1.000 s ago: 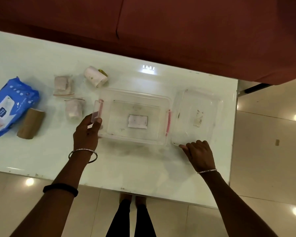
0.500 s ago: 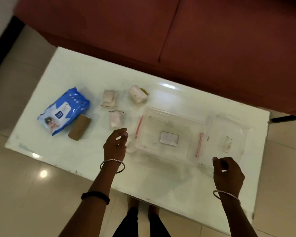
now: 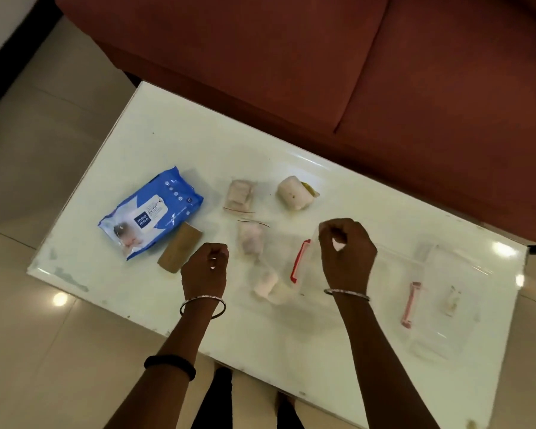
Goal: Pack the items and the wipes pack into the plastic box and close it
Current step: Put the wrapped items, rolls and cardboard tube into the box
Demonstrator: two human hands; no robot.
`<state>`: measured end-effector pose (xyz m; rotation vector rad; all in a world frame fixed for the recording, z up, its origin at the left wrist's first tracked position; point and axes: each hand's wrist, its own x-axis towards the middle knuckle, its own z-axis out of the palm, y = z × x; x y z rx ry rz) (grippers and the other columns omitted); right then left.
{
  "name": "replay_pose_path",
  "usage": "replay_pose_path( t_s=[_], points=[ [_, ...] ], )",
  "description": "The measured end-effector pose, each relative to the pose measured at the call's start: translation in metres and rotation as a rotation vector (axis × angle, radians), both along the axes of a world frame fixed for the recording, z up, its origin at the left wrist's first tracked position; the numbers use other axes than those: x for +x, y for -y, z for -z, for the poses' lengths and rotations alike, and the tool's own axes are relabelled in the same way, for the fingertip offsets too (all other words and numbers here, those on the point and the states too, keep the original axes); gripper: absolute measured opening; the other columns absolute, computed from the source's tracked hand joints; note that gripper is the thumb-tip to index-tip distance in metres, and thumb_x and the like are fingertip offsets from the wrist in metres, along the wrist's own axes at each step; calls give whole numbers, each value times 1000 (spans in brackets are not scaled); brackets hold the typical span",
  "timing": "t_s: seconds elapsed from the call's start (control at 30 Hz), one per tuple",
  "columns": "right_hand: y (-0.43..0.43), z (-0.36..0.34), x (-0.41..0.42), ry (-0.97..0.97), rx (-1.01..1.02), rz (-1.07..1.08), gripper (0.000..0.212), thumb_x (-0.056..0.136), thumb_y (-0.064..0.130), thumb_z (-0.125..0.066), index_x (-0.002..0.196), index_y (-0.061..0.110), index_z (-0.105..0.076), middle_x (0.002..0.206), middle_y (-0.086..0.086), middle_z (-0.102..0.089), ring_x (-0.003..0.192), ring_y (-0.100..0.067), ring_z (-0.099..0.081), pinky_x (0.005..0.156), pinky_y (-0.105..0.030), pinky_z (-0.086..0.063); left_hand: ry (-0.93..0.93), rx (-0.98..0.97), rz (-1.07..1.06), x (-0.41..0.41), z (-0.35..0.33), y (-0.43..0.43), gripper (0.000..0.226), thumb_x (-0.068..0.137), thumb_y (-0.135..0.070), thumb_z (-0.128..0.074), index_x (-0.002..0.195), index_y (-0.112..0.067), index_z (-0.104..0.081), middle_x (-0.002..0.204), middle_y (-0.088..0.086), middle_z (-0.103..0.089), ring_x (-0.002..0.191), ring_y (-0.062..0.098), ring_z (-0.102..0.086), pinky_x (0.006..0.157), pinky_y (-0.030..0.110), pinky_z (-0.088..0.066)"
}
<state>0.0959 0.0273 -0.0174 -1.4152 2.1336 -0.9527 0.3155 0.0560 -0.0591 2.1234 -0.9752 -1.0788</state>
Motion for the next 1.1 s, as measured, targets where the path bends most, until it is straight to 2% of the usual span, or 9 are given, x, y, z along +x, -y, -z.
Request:
replay_pose_path(
  t_s=[0.1, 0.23, 0.33, 0.43, 0.57, 0.73, 0.87, 0.97, 1.1],
  points=[
    [38, 18, 25, -36, 88, -26, 20, 83, 10, -67, 103, 8, -68, 99, -8, -69, 92, -21, -65, 86, -35, -55, 50, 57, 106, -4, 11, 22, 23, 82, -30, -71, 97, -13, -69, 89, 3, -73, 82, 20, -70, 74, 30, -55],
    [84, 42, 37, -53, 398, -47, 73, 79, 23, -74, 142, 6, -41, 141, -12, -47, 131, -27, -46, 106, -32, -38, 135, 218, 223, -11, 26, 47, 59, 70, -53, -75, 113, -16, -62, 106, 2, -70, 96, 17, -64, 85, 35, -50],
    [113, 56, 35, -80, 586, -98, 100, 75, 34, -79, 151, 5, -22, 152, -15, -35, 141, -31, -34, 113, -38, -32, 170, 290, 278, -17, 35, 59, 71, 63, -59, -76, 115, -15, -57, 111, 3, -69, 108, 23, -62, 84, 34, -47],
    [125, 70, 35, -130, 684, -135, 92, 75, 35, -79, 149, 9, -31, 147, -13, -46, 136, -31, -43, 110, -38, -35, 190, 319, 309, -21, 43, 65, 68, 63, -57, -77, 112, -15, -57, 109, 3, -69, 106, 25, -63, 78, 32, -45],
    [122, 77, 43, -237, 572, -93, 56, 74, 26, -77, 127, 16, -58, 119, -10, -67, 112, -32, -60, 90, -35, -48, 116, 302, 275, -17, 50, 63, 57, 62, -50, -80, 104, -16, -62, 101, 2, -72, 100, 25, -65, 73, 29, -43],
    [111, 69, 50, -221, 510, -26, 44, 72, 21, -74, 116, 19, -65, 108, -5, -72, 101, -28, -65, 81, -30, -49, 31, 294, 257, -3, 54, 61, 54, 58, -44, -86, 100, -16, -67, 94, 0, -73, 90, 21, -67, 70, 24, -43],
    [91, 35, 49, 14, 305, 87, 46, 68, 29, -80, 110, 19, -67, 104, 4, -73, 93, -15, -66, 76, -22, -48, -52, 302, 289, 6, 51, 65, 54, 61, -38, -87, 102, -7, -70, 96, 10, -73, 89, 25, -67, 78, 31, -53],
    [62, 4, 38, 280, 166, 206, 46, 65, 37, -84, 107, 27, -67, 102, 13, -72, 91, -5, -67, 75, -17, -55, -284, 281, 137, 10, 34, 73, 51, 63, -23, -87, 106, -3, -67, 103, 20, -70, 86, 31, -67, 82, 47, -58],
    [9, -19, 8, 561, 99, 408, 49, 64, 33, -87, 110, 26, -70, 103, 8, -75, 94, -7, -72, 76, -20, -58, -424, 185, 93, -1, 2, 74, 37, 67, -24, -84, 100, -16, -71, 95, 5, -75, 90, 23, -70, 78, 37, -59]
  ],
)
